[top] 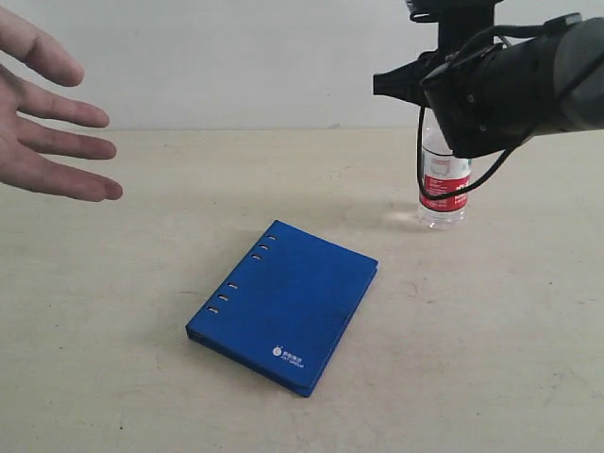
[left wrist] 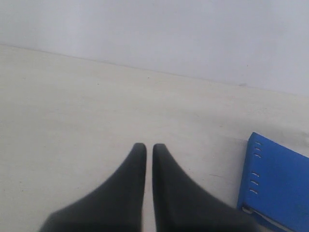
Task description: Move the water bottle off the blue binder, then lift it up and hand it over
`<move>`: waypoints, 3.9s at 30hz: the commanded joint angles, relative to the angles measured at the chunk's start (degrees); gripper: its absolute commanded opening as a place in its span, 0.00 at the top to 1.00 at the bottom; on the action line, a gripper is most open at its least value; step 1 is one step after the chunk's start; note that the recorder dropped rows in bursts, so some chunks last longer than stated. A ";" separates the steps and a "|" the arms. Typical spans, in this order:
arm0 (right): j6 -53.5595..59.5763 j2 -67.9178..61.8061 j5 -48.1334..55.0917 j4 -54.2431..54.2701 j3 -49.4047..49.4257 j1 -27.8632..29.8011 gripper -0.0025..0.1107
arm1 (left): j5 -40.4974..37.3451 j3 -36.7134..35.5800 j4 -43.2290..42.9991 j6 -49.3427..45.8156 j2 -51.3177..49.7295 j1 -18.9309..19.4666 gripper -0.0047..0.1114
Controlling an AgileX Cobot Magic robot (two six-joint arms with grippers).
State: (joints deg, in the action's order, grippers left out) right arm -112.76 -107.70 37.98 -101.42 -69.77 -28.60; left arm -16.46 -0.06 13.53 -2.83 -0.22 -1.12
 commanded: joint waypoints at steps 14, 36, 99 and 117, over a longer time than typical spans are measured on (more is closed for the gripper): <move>10.02 12.82 2.24 1.47 0.52 0.00 0.55 | -0.05 0.06 -0.01 0.21 0.22 -0.09 0.92; 80.95 82.53 0.27 65.67 12.15 0.00 0.98 | -0.05 0.06 -0.01 0.21 0.22 -0.09 0.92; 12.38 24.17 -63.53 26.91 41.28 0.02 0.35 | -37.63 36.41 86.41 -88.07 -103.81 -0.89 0.43; 6.69 14.67 -57.42 26.10 34.51 0.02 0.63 | -28.44 54.93 76.72 -81.26 -120.98 -3.50 0.43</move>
State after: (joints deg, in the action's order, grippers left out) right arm -106.02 -90.55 -18.67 -74.56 -33.77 -28.60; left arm -45.59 53.93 94.89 -86.59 -120.17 -4.29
